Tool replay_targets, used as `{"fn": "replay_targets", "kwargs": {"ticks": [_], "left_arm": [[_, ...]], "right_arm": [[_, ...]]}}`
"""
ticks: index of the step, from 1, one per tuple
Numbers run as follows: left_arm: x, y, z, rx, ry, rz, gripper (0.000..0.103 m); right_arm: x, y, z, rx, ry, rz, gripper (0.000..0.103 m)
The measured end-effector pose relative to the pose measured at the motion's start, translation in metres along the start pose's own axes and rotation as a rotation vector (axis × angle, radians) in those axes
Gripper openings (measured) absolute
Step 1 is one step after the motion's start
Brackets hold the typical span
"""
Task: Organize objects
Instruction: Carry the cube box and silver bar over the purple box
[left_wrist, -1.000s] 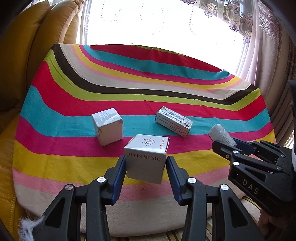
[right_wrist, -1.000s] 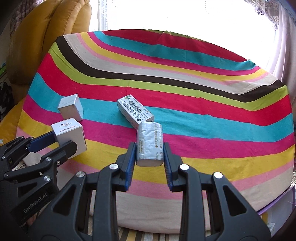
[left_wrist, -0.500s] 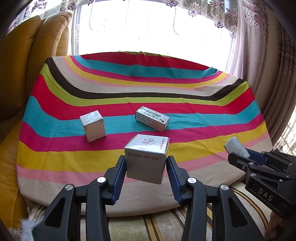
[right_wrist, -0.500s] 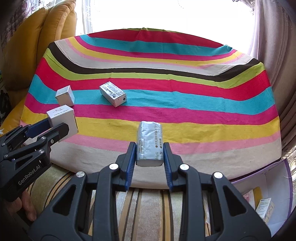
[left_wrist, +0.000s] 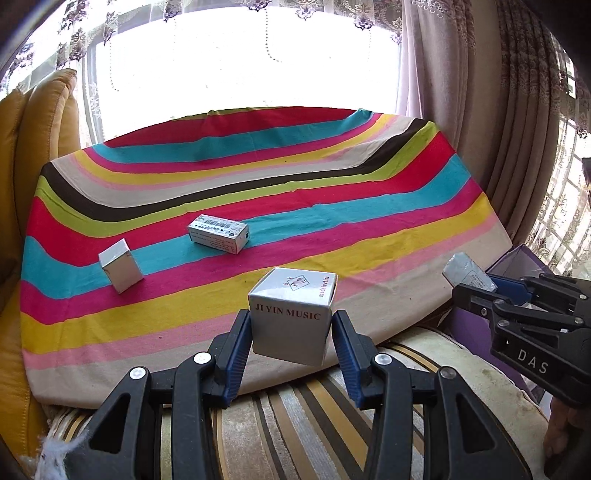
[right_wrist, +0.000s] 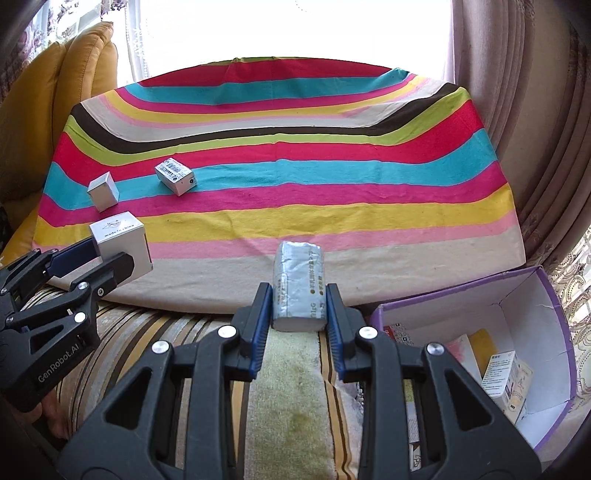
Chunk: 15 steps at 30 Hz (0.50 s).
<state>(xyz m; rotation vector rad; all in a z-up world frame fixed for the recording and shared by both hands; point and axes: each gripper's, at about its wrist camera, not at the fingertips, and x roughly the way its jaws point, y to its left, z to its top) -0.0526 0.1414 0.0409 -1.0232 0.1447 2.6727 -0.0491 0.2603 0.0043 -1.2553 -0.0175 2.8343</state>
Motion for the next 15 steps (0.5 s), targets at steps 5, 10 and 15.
{"fn": "replay_targets", "kwargs": {"ticks": [5,10,15], "left_arm": [[0.002,-0.03,0.003,0.069,0.028,-0.046,0.045],[0.005,-0.069,0.006,0.145,0.058,-0.108,0.045],[0.006,-0.108,0.011,0.191,0.079,-0.199,0.045]], "right_arm": [[-0.007,-0.03,-0.013,0.054,0.017,-0.034,0.033],[-0.016,-0.061,-0.026,0.102,0.029,-0.076,0.033],[-0.025,-0.095,-0.044,0.158,0.047,-0.128,0.033]]}}
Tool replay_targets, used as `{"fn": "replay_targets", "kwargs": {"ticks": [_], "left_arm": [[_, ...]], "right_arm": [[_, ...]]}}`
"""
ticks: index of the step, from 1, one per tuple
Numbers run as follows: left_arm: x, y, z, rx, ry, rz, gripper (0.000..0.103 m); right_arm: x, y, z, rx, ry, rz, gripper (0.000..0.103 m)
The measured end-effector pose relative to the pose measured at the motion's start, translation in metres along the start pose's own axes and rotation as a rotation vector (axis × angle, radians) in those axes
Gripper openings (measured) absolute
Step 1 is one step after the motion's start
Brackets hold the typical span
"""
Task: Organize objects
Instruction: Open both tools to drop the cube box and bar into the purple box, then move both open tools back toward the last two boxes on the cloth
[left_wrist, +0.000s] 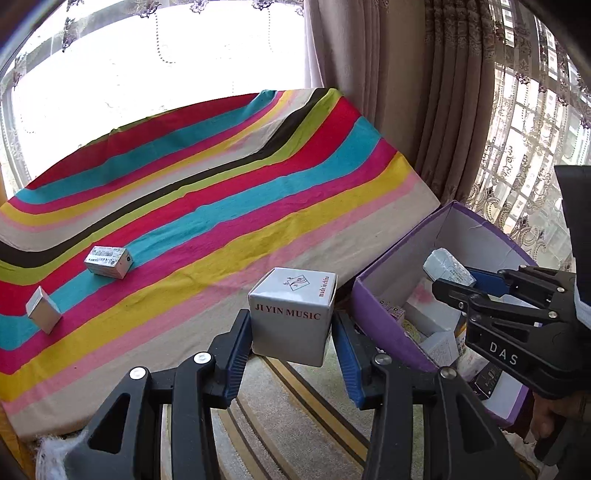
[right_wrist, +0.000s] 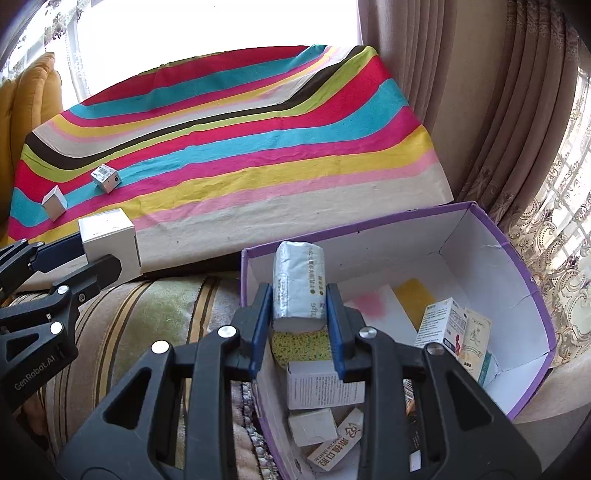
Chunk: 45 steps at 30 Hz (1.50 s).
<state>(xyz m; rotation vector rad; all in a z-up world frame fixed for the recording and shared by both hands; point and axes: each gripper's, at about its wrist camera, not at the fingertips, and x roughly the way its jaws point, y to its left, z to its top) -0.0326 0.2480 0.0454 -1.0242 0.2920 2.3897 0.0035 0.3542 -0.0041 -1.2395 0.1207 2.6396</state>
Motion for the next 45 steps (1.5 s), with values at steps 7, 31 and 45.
{"fn": "replay_targets", "kwargs": {"ticks": [7,31,45], "left_arm": [[0.012,-0.044,0.012,0.061,0.03,-0.106,0.045],[0.019,-0.011,0.004,-0.116,0.091,-0.022,0.064],[0.002,0.065,-0.025,-0.255,0.108,0.167,0.065]], "right_arm": [[-0.003,-0.053,-0.019,0.079,0.035,-0.082,0.033],[-0.007,-0.067,-0.027,0.129,0.083,-0.061,0.065],[-0.006,-0.006,-0.021,0.006,0.1,0.005,0.065]]}}
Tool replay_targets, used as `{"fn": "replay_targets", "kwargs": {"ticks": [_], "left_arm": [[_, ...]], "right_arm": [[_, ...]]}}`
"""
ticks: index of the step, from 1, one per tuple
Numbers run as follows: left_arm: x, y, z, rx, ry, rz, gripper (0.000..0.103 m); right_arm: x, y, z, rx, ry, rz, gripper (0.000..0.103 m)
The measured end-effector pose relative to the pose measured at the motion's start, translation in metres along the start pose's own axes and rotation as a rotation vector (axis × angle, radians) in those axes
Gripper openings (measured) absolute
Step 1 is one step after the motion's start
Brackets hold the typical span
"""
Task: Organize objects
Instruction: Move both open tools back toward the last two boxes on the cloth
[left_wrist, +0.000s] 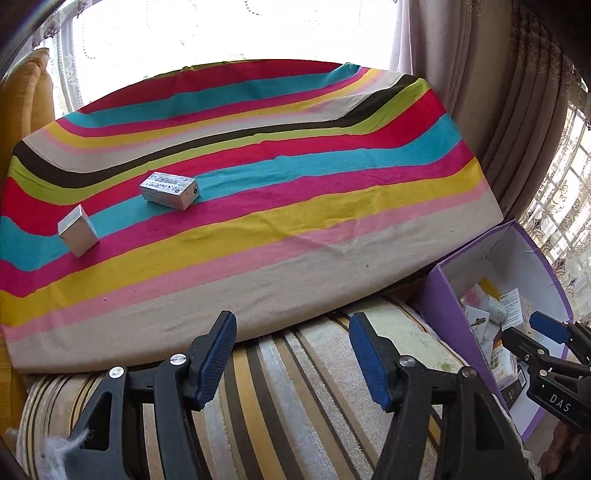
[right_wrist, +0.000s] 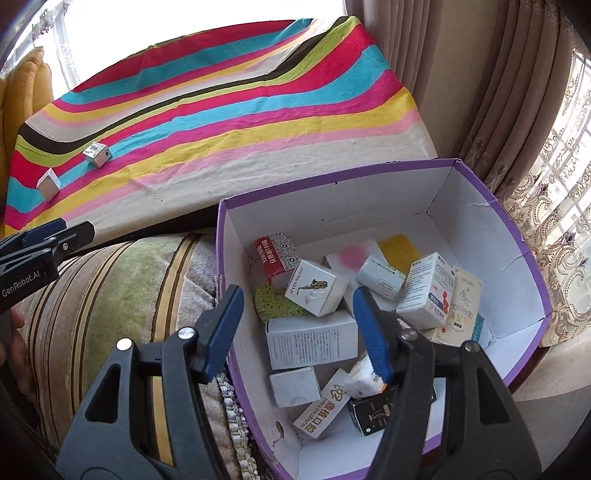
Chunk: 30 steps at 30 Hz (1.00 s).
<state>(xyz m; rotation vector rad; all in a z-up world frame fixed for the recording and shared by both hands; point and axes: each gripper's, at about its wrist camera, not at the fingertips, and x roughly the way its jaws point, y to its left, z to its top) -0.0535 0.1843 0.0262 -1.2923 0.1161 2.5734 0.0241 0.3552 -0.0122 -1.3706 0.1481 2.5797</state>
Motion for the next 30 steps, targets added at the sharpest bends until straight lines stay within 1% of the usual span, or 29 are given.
{"fn": "replay_targets", "kwargs": {"ticks": [3,12,22,30], "left_arm": [[-0.002,0.02,-0.004,-0.037,-0.005,0.035,0.068],[-0.006,0.071,-0.014,-0.149,0.0,0.08,0.07],[-0.004,0.103,-0.018,-0.219,0.008,0.116,0.071],[-0.002,0.121,-0.014,-0.253,0.002,0.163,0.071]], "right_arm": [[-0.001,0.008,0.003,-0.011,-0.001,0.006,0.066],[0.001,0.039,0.012,-0.063,0.001,0.019,0.068],[0.008,0.084,0.025,-0.137,-0.002,0.044,0.069],[0.013,0.108,0.032,-0.177,-0.007,0.062,0.072]]}}
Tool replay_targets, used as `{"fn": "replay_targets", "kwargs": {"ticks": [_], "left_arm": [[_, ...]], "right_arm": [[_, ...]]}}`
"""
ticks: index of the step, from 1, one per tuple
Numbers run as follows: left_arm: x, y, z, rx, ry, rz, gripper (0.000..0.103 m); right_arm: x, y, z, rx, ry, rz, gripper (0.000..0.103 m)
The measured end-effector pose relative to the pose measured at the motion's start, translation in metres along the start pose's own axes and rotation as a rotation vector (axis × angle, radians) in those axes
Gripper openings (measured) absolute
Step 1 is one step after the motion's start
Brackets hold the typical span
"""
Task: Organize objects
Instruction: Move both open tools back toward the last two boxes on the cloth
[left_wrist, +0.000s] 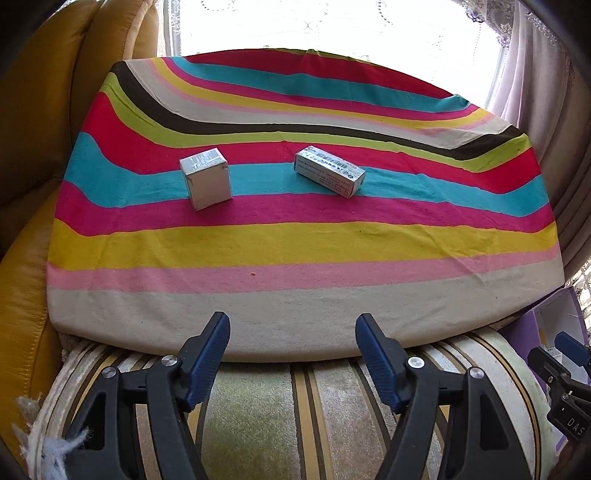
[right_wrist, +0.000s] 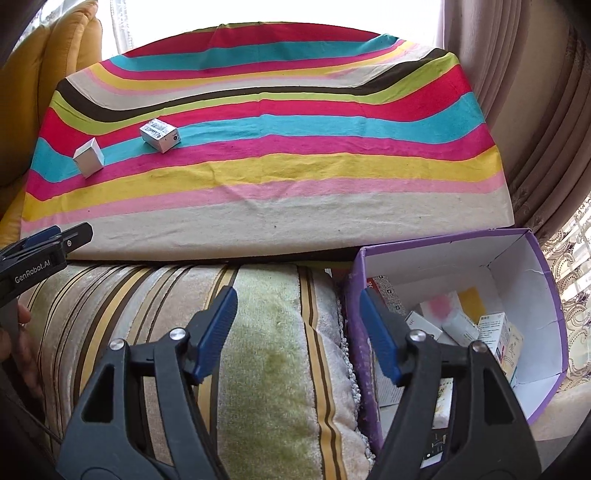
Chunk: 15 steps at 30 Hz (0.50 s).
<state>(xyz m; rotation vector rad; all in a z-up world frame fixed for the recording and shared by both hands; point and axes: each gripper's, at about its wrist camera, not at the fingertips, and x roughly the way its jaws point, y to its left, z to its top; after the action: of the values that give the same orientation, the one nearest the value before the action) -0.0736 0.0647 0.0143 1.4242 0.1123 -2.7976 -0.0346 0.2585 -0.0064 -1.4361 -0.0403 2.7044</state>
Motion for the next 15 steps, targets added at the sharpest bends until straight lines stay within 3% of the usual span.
{"fn": "replay_targets", "kwargs": {"ticks": [15], "left_arm": [[0.015,0.019,0.019,-0.03,-0.009,0.053,0.072]], "right_arm": [[0.016,0.023,0.019,-0.037,-0.001,0.028,0.072]]}}
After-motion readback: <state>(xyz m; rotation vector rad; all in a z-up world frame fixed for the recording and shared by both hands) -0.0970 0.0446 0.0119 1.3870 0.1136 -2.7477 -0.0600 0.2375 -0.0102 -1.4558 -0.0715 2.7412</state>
